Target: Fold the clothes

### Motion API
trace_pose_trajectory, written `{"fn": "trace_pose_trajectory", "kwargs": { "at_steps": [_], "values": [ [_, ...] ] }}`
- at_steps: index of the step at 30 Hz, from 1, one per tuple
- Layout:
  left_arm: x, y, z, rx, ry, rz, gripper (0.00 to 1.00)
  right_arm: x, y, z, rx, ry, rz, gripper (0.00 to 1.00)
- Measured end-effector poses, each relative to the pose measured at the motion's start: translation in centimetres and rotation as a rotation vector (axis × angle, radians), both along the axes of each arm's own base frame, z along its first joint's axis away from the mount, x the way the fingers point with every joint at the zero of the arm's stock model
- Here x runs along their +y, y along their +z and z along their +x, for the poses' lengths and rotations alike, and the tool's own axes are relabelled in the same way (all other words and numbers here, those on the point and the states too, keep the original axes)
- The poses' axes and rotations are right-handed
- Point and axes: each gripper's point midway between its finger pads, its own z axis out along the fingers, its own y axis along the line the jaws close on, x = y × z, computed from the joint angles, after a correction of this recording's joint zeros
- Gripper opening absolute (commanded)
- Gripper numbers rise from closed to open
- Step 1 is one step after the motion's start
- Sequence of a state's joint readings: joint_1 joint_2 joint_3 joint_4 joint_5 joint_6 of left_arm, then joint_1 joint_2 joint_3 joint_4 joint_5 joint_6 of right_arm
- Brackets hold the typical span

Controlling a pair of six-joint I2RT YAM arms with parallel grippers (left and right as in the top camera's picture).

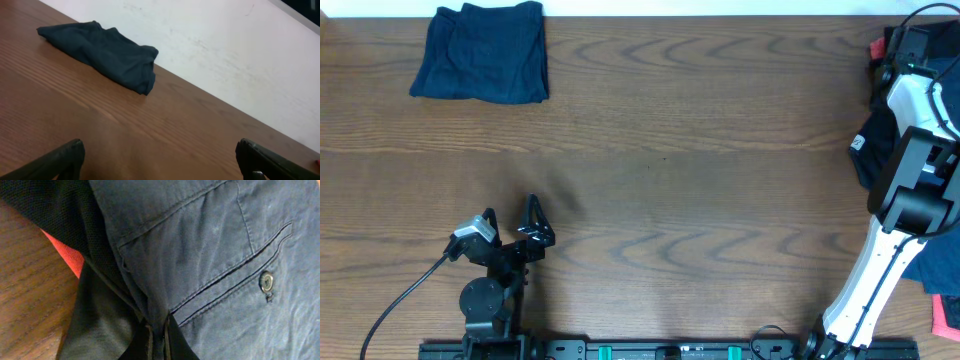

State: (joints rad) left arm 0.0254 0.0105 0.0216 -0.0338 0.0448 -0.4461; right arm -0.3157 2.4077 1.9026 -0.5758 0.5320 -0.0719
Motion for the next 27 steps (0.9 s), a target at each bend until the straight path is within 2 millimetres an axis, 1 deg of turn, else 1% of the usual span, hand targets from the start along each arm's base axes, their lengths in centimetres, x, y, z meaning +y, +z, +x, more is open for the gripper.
{"fn": "trace_pose_trajectory", "kwargs": {
  "at_steps": [3, 6, 8, 9, 14, 17, 23, 27],
  "values": [
    [0.0, 0.0, 0.0, 0.000, 0.000, 0.000, 0.98, 0.1, 0.1, -0.1, -0.015, -0.011, 0.022, 0.01],
    [0.0, 0.0, 0.0, 0.000, 0.000, 0.000, 0.98, 0.3, 0.8, -0.1, -0.033, -0.019, 0.042, 0.01],
    [0.0, 0.0, 0.0, 0.000, 0.000, 0.000, 0.98, 0.5, 1.9, -0.2, -0.056, -0.027, 0.059, 0.01],
    [0.0, 0.0, 0.0, 0.000, 0.000, 0.000, 0.98, 0.5, 2.1, -0.2, -0.060, -0.029, 0.063, 0.01],
    [0.0, 0.0, 0.0, 0.000, 0.000, 0.000, 0.98, 1.2, 5.0, -0.3, -0.128, -0.042, 0.112, 0.01],
    [0.0, 0.0, 0.0, 0.000, 0.000, 0.000, 0.98, 1.7, 6.1, -0.2, -0.160, -0.043, 0.136, 0.01],
    [0.0, 0.0, 0.0, 0.000, 0.000, 0.000, 0.98, 2.5, 7.2, -0.7, -0.179, -0.070, 0.170, 0.01],
    [0.0, 0.0, 0.0, 0.000, 0.000, 0.000, 0.98, 2.6, 8.1, -1.0, -0.202, -0.094, 0.177, 0.01]
  ]
}}
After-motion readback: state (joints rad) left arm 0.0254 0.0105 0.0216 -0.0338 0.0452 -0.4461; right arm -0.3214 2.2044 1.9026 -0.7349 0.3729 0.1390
